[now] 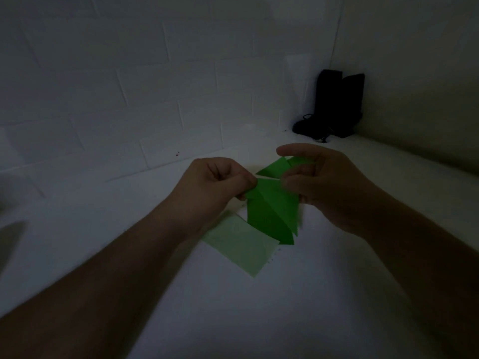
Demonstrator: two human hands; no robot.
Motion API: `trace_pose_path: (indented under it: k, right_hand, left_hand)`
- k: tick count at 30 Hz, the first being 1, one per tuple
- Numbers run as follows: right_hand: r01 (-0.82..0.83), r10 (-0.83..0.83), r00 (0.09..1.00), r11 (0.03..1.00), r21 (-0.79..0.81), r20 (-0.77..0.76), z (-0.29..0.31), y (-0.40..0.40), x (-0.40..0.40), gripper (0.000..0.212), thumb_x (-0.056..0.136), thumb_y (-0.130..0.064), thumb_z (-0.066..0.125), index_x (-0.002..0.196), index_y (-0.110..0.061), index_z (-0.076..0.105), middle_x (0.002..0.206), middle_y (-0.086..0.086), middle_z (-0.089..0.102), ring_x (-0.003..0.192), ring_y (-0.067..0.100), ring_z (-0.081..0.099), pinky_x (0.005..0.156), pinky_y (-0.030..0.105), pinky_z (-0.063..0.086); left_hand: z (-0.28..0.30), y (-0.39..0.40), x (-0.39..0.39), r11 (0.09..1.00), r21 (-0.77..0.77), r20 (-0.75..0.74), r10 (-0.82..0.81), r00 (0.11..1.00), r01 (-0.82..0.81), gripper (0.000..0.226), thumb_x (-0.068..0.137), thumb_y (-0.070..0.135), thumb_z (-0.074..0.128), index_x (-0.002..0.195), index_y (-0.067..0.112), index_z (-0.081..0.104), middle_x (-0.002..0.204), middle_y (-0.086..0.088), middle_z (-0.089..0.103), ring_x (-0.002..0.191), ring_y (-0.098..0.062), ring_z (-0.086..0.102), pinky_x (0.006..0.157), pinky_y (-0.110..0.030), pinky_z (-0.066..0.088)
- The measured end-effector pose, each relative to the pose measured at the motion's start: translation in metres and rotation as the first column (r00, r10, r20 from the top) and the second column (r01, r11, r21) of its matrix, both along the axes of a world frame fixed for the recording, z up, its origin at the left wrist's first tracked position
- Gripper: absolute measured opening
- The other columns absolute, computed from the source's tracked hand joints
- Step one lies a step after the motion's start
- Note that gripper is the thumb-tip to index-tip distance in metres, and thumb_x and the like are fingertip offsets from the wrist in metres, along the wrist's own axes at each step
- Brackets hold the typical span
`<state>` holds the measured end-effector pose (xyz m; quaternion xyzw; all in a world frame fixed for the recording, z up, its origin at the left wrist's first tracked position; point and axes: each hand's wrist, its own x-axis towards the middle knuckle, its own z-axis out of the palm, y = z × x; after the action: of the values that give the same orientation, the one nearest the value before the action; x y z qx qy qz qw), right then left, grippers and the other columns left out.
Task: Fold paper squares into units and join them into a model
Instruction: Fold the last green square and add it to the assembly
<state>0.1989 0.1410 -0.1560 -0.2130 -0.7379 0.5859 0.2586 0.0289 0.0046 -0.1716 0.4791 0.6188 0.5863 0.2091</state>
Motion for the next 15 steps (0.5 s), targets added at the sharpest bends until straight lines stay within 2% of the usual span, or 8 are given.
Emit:
trace_pose_path:
  k: [1, 3, 5, 9, 12, 15]
  right_hand:
    - [0.006, -0.007, 1.000, 1.000, -0.021, -0.007, -0.001, 0.002, 0.000, 0.054, 0.086, 0.010, 0.065, 0.131, -0.020, 0.059, 0.094, 0.039, 0.061, 0.080, 0.032, 0.068, 0.078, 0.042, 0.063]
    - [0.013, -0.016, 0.999, 0.996, -0.086, -0.041, -0.002, 0.006, 0.000, 0.057, 0.086, 0.010, 0.065, 0.135, -0.016, 0.057, 0.078, 0.019, 0.070, 0.079, 0.025, 0.073, 0.073, 0.034, 0.062]
    - [0.018, -0.029, 0.997, 0.990, -0.139, -0.074, -0.002, 0.008, 0.001, 0.057, 0.084, 0.010, 0.067, 0.135, -0.016, 0.057, 0.070, 0.007, 0.069, 0.078, 0.023, 0.072, 0.076, 0.032, 0.059]
    - [0.037, -0.047, 0.997, 0.988, -0.148, -0.067, 0.000, 0.010, 0.004, 0.063, 0.076, 0.004, 0.073, 0.133, -0.019, 0.057, 0.062, 0.003, 0.062, 0.074, 0.025, 0.066, 0.080, 0.041, 0.058]
    - [0.032, -0.039, 0.998, 0.992, -0.118, -0.059, 0.000, 0.012, 0.006, 0.067, 0.071, 0.001, 0.074, 0.132, -0.021, 0.058, 0.065, 0.005, 0.064, 0.070, 0.020, 0.068, 0.075, 0.036, 0.058]
    - [-0.019, 0.001, 0.996, 0.977, -0.211, -0.085, 0.002, 0.013, 0.006, 0.057, 0.072, -0.011, 0.073, 0.126, -0.027, 0.064, 0.074, 0.005, 0.073, 0.081, 0.021, 0.074, 0.080, 0.039, 0.062]
  left_hand:
    - [0.000, 0.000, -0.002, 1.000, 0.001, 0.000, -0.013, 1.000, 0.013, 0.018, 0.090, 0.006, 0.071, 0.075, 0.012, 0.077, 0.073, -0.013, 0.071, 0.069, -0.019, 0.064, 0.072, -0.030, 0.054]
    - [-0.001, 0.000, -0.005, 1.000, 0.009, 0.013, -0.026, 1.000, 0.026, 0.019, 0.090, 0.006, 0.071, 0.074, 0.014, 0.078, 0.072, -0.014, 0.071, 0.069, -0.019, 0.064, 0.073, -0.030, 0.054]
    - [-0.002, 0.001, -0.007, 1.000, 0.013, 0.032, -0.024, 0.999, 0.023, 0.020, 0.092, 0.004, 0.069, 0.075, 0.010, 0.077, 0.073, -0.015, 0.071, 0.069, -0.019, 0.064, 0.074, -0.030, 0.055]
    - [-0.001, 0.001, -0.008, 0.999, 0.002, 0.030, -0.042, 0.999, 0.042, 0.022, 0.092, 0.005, 0.069, 0.073, 0.014, 0.077, 0.073, -0.012, 0.071, 0.071, -0.018, 0.064, 0.076, -0.029, 0.054]
    - [-0.002, 0.001, -0.009, 0.997, -0.022, 0.018, -0.069, 0.997, 0.070, 0.018, 0.093, 0.006, 0.070, 0.079, 0.015, 0.077, 0.076, -0.007, 0.072, 0.072, -0.015, 0.065, 0.074, -0.028, 0.053]
    - [-0.005, 0.002, -0.010, 0.999, 0.007, -0.047, -0.038, 0.998, 0.038, 0.008, 0.093, 0.008, 0.071, 0.090, 0.012, 0.076, 0.081, -0.003, 0.071, 0.075, -0.009, 0.063, 0.072, -0.021, 0.050]
